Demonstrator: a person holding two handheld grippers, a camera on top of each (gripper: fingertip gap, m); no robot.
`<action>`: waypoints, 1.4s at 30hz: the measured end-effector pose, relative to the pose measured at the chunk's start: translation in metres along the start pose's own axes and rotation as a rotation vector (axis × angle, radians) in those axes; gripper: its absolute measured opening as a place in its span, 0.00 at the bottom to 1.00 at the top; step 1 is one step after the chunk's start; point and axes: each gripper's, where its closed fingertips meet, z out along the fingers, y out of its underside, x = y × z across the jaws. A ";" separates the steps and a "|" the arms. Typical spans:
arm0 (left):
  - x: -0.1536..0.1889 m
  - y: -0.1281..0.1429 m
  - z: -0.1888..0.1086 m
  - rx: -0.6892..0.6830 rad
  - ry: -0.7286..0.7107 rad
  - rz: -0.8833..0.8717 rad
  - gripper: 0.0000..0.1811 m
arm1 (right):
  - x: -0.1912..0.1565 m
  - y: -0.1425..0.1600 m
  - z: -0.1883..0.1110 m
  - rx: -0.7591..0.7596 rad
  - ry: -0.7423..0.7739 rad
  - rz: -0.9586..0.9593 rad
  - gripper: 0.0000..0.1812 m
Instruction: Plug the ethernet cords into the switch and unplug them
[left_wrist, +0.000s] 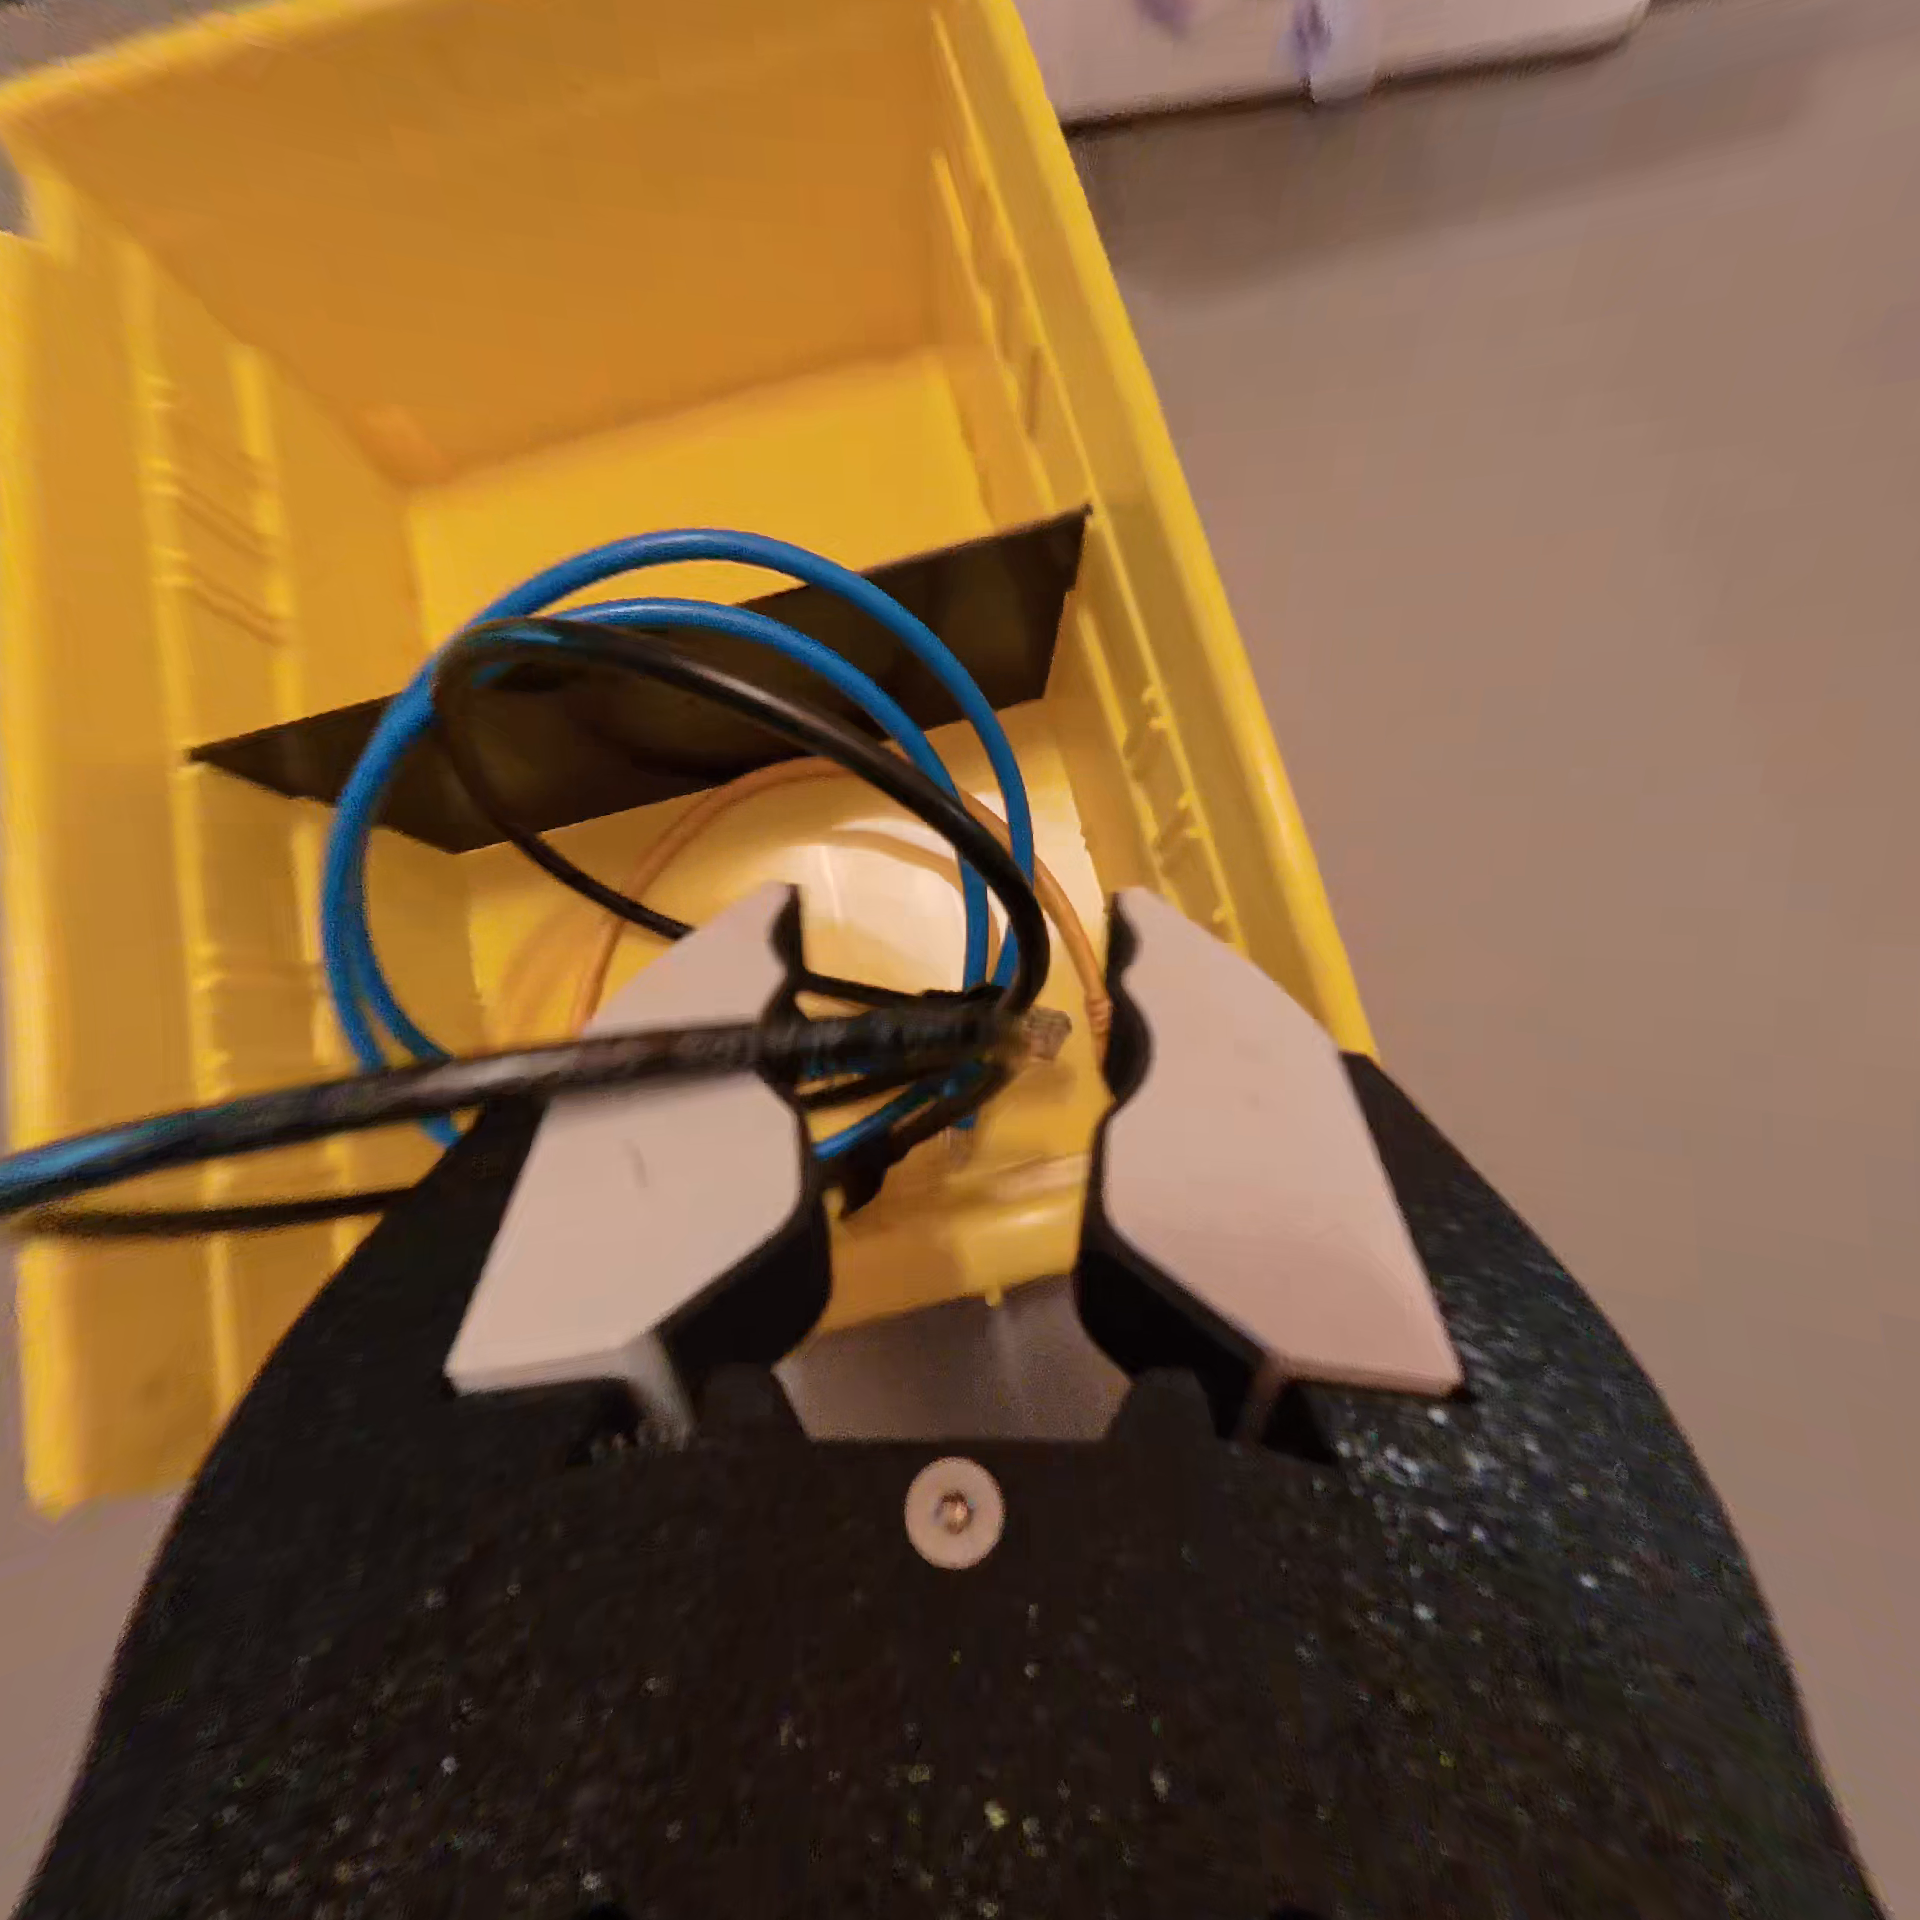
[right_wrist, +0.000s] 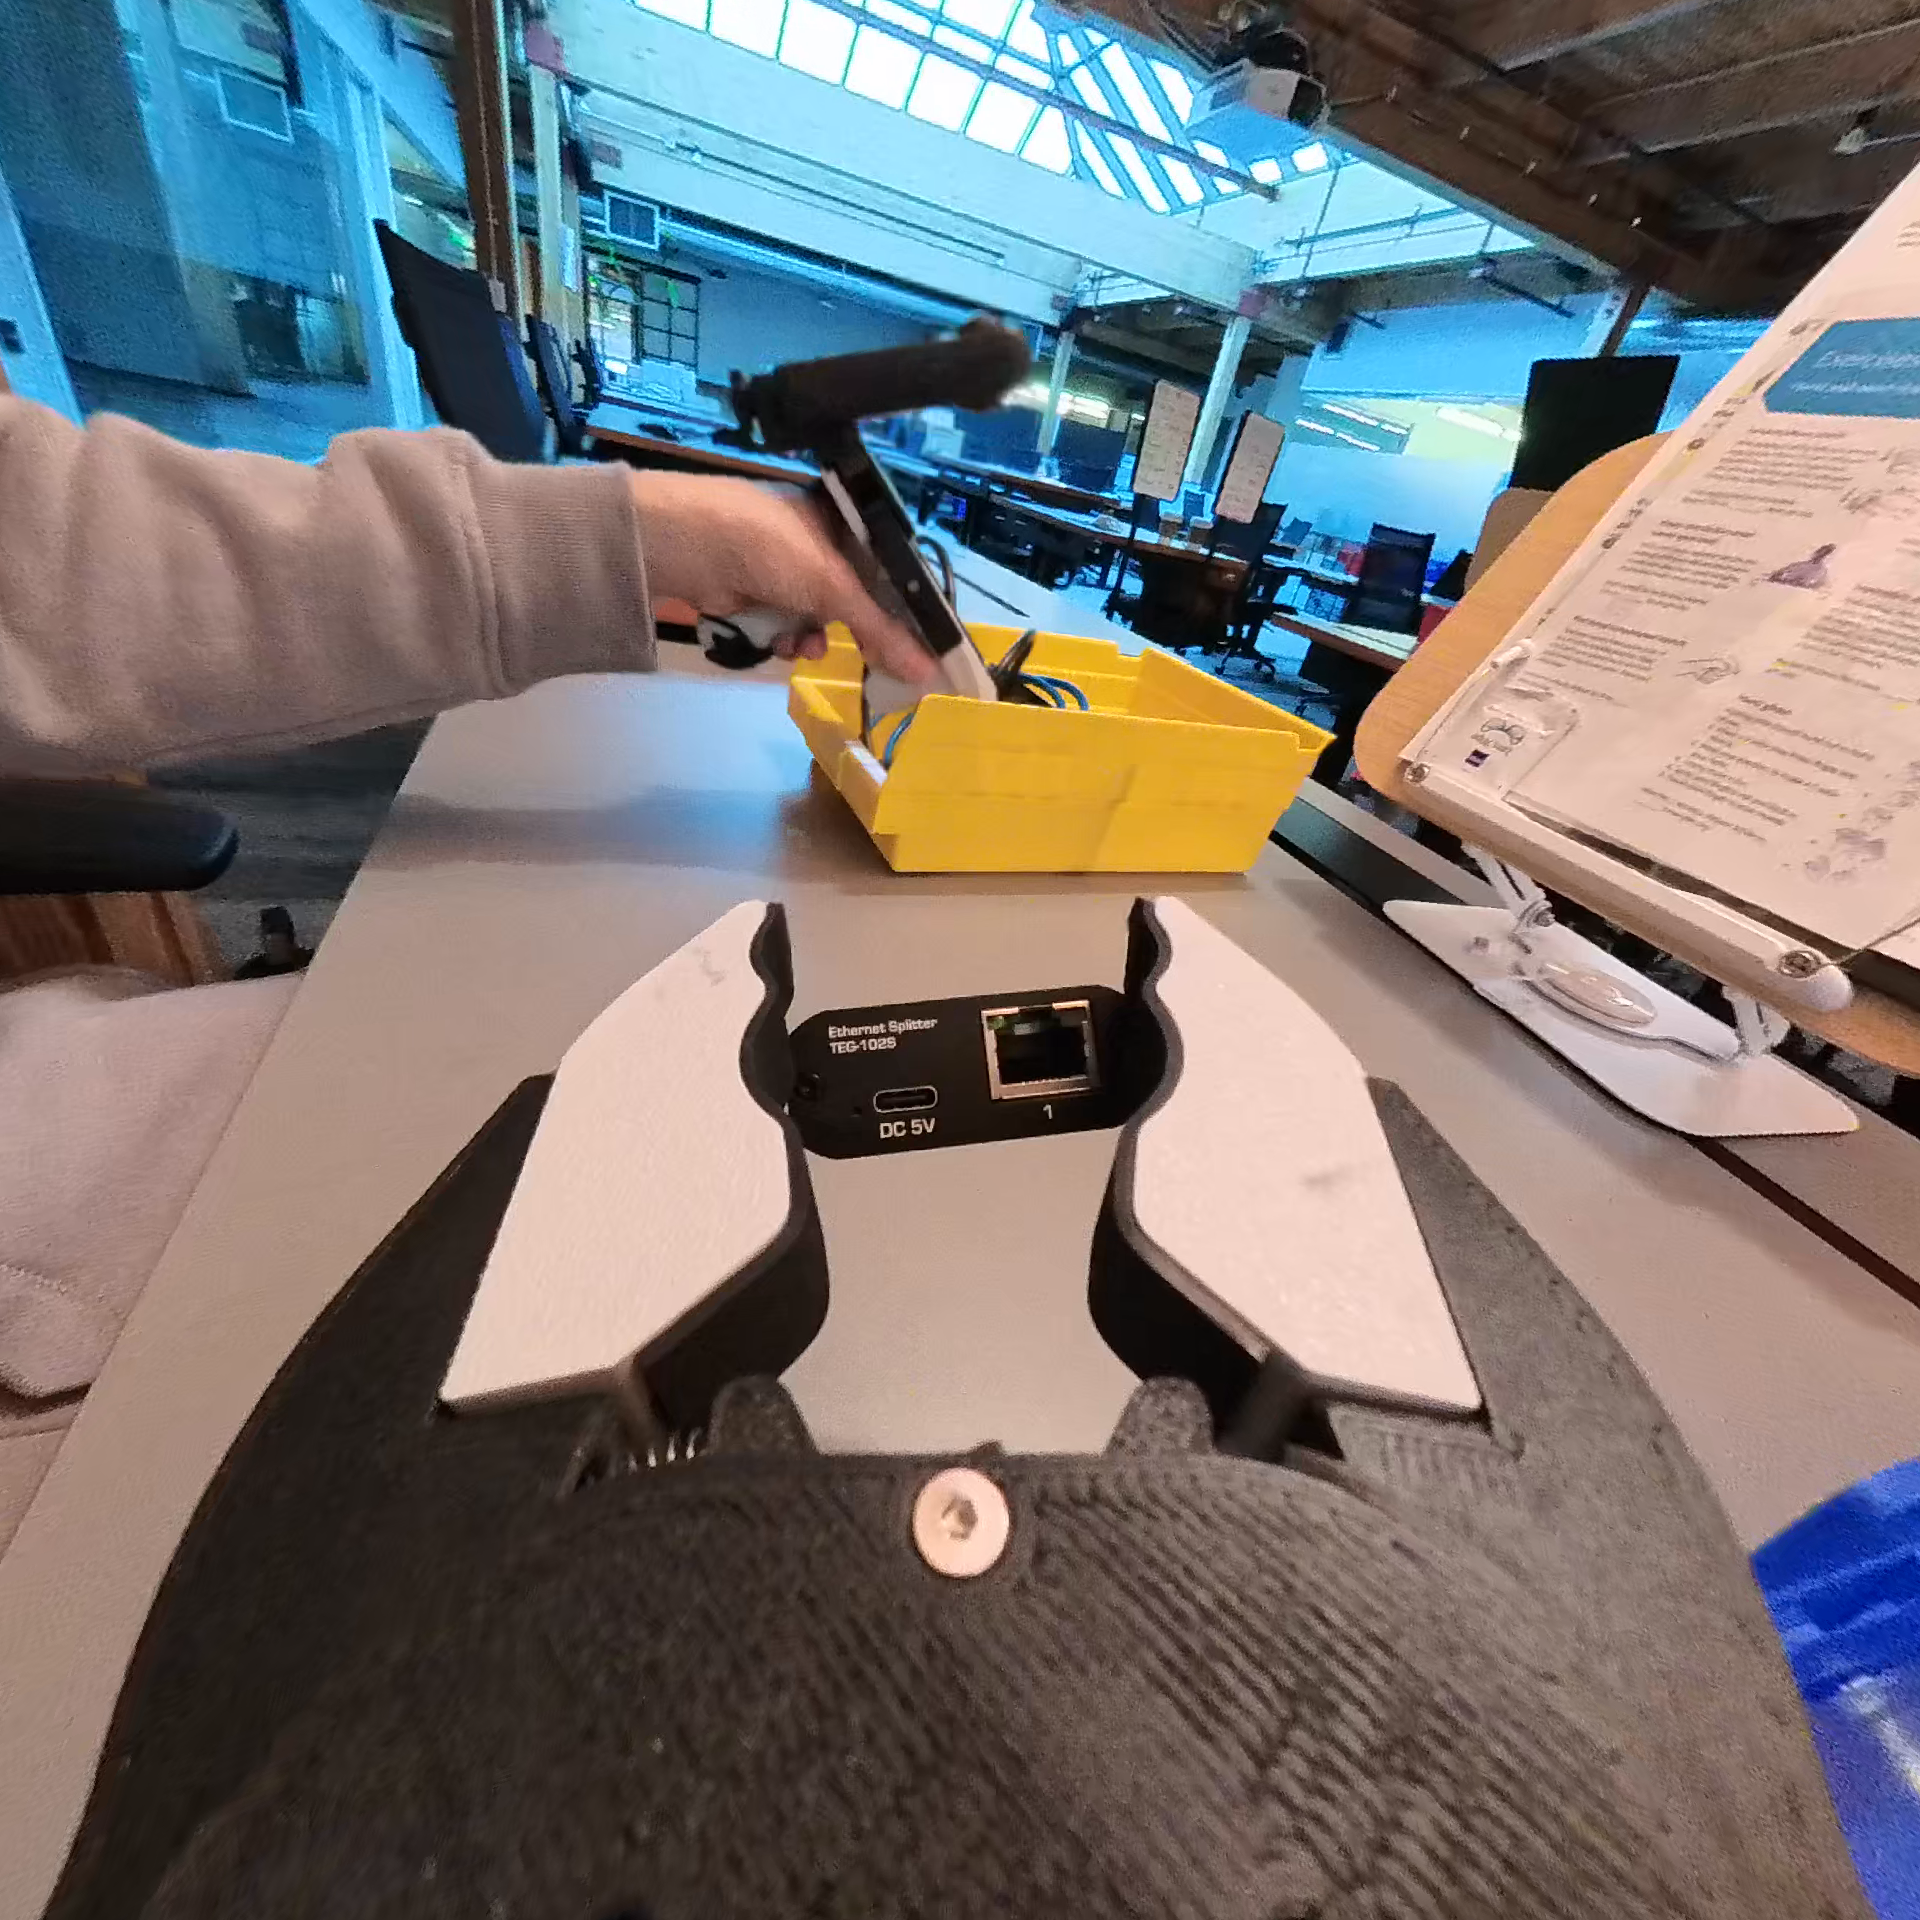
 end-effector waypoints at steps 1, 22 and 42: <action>0.000 -0.003 -0.012 0.039 -0.011 -0.041 0.38 | -0.002 -0.001 0.000 -0.001 -0.010 -0.001 0.35; 0.298 0.062 -0.191 0.167 1.952 -0.541 0.16 | -0.090 -0.062 0.041 0.200 -0.310 -0.065 0.34; 0.286 0.074 -0.156 0.067 1.372 -0.297 0.13 | -0.081 -0.009 0.053 -0.128 -0.150 -0.291 0.34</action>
